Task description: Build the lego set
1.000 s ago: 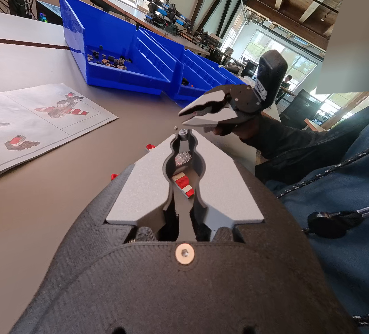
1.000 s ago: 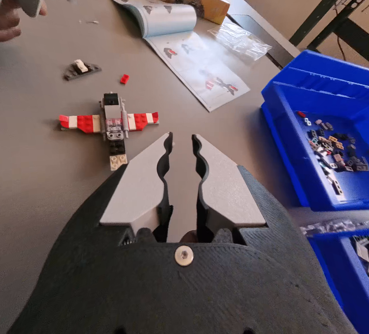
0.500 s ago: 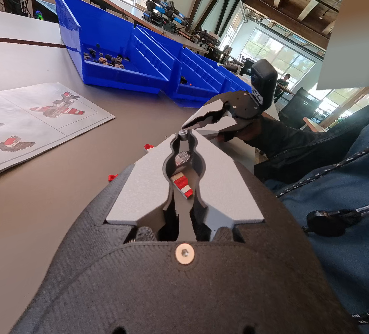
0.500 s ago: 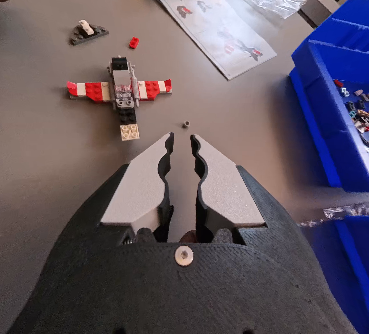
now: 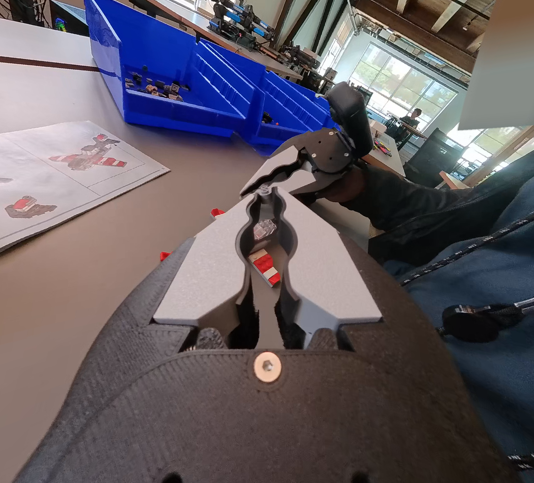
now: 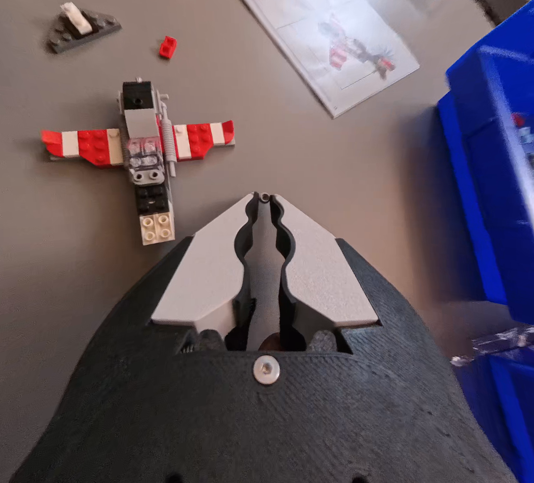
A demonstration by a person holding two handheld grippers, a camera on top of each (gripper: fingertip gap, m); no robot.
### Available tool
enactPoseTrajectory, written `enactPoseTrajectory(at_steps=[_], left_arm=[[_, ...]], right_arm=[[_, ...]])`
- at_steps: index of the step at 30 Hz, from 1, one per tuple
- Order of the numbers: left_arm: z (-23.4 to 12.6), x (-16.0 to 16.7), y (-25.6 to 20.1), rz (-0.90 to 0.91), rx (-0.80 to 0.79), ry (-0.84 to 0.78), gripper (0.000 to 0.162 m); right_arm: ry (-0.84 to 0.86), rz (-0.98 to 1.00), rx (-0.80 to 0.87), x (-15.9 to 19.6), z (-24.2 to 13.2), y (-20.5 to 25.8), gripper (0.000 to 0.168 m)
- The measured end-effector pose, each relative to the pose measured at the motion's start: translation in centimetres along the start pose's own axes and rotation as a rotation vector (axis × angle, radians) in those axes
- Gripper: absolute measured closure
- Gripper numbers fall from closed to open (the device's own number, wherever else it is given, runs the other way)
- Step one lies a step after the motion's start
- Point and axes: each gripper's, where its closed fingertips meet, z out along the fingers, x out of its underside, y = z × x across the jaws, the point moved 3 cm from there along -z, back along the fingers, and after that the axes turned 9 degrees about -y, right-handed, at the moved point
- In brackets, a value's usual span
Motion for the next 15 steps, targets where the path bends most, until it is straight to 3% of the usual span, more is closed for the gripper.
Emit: enactPoseTrajectory(at_steps=[3,5,15], left_arm=[[-0.1,0.0,0.1,-0.001,-0.003,-0.001,0.154],[-0.1,-0.1,0.1,-0.005,-0.003,-0.005,0.154],[0.1,0.1,0.1,-0.012,0.003,0.001,0.154]], right_arm=[[-0.211,-0.021,0.054,-2.8,-2.0,-0.6,0.158],[-0.268,0.004,0.059,-3.4,-3.2,-1.1,0.149],[-0.138,0.029,0.059,0.5,-5.0,-1.3,0.148]])
